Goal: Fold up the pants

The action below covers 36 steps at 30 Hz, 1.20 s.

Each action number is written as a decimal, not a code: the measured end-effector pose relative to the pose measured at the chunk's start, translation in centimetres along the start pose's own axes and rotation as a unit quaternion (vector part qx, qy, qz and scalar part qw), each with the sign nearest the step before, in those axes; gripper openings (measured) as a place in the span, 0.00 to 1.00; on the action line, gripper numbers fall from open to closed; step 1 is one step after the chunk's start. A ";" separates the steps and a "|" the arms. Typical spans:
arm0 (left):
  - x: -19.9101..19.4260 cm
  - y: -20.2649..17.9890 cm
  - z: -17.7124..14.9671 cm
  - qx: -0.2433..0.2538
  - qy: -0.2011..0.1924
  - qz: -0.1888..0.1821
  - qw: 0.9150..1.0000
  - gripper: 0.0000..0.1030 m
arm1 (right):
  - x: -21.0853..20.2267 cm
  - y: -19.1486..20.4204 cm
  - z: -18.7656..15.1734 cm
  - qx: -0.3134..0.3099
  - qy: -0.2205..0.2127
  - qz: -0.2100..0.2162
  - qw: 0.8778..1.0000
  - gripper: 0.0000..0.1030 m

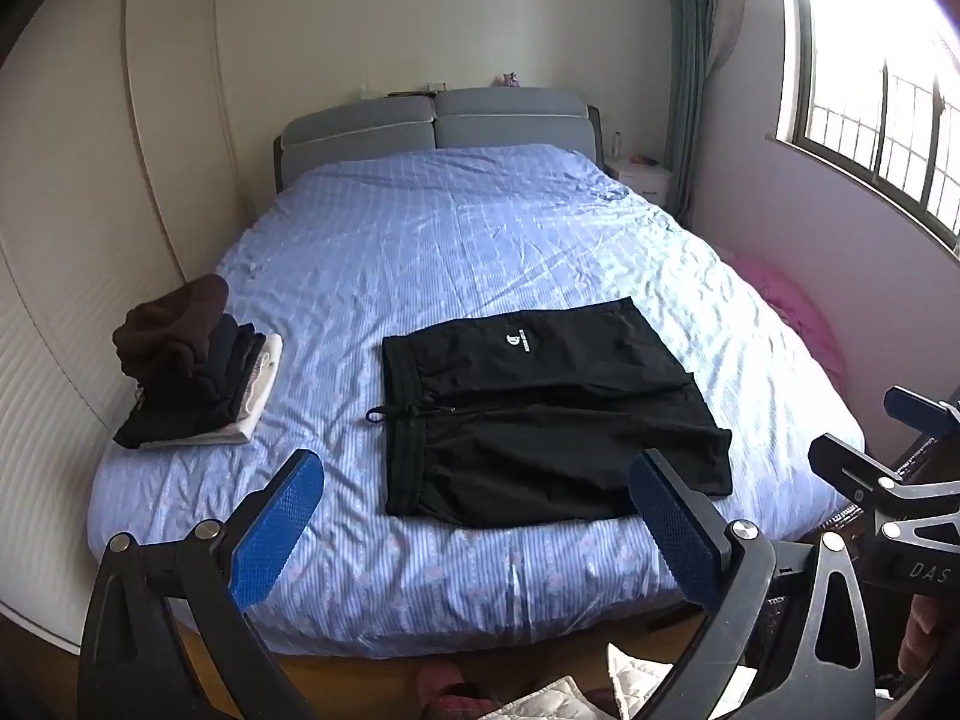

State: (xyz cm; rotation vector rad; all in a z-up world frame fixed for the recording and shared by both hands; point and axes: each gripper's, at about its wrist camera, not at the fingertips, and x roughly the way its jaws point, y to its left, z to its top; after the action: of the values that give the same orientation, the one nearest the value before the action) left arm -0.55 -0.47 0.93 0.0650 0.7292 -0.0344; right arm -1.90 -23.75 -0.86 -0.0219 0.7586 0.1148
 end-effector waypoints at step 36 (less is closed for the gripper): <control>-0.1 -0.8 0.5 0.007 -0.016 -0.003 1.000 1.00 | -0.1 -1.1 0.0 0.010 -0.010 -0.002 1.000 1.00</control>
State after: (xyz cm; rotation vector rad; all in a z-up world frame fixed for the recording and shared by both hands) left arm -0.34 -1.34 1.29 0.0747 0.6981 -0.0457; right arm -1.82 -24.87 -0.81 -0.0037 0.7403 0.1033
